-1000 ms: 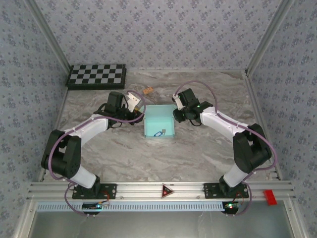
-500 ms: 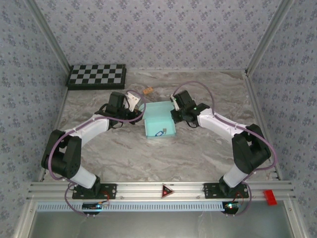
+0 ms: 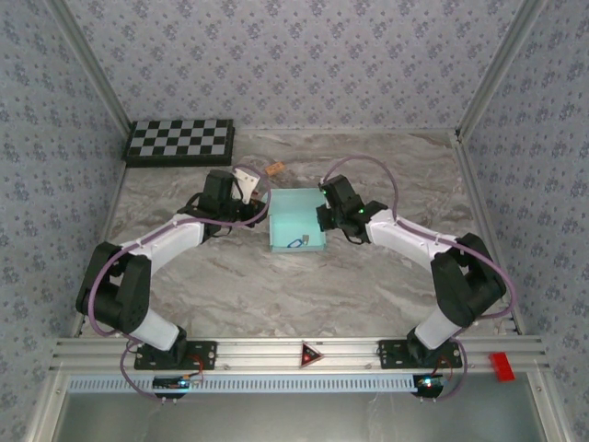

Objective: Fold the paper box

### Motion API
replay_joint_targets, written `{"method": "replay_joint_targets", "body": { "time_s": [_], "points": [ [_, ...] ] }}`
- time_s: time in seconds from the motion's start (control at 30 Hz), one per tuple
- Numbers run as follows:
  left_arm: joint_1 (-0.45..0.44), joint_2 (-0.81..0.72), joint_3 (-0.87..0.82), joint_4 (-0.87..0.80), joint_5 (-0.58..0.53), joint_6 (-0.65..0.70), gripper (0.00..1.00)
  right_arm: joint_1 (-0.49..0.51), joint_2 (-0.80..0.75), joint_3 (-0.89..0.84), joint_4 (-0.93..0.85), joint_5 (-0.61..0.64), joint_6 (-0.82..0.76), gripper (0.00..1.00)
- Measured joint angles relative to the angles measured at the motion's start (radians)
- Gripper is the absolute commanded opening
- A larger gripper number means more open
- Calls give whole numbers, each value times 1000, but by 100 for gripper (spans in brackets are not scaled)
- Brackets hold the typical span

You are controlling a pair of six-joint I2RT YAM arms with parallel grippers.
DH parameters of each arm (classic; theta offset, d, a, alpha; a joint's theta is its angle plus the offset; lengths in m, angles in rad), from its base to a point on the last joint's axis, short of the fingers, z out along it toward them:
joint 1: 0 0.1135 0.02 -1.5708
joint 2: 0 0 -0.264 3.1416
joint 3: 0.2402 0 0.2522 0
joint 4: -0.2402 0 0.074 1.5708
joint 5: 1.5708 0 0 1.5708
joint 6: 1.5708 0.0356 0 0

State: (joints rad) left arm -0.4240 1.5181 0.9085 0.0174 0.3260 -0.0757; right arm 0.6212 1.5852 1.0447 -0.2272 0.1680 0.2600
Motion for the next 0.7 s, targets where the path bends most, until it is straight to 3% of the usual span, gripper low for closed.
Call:
{"method": "replay_joint_targets", "body": {
  "time_s": [0.7],
  "points": [
    [-10, 1, -27, 89, -18, -131, 23, 38, -8, -50, 87, 59, 97, 7]
  ]
}}
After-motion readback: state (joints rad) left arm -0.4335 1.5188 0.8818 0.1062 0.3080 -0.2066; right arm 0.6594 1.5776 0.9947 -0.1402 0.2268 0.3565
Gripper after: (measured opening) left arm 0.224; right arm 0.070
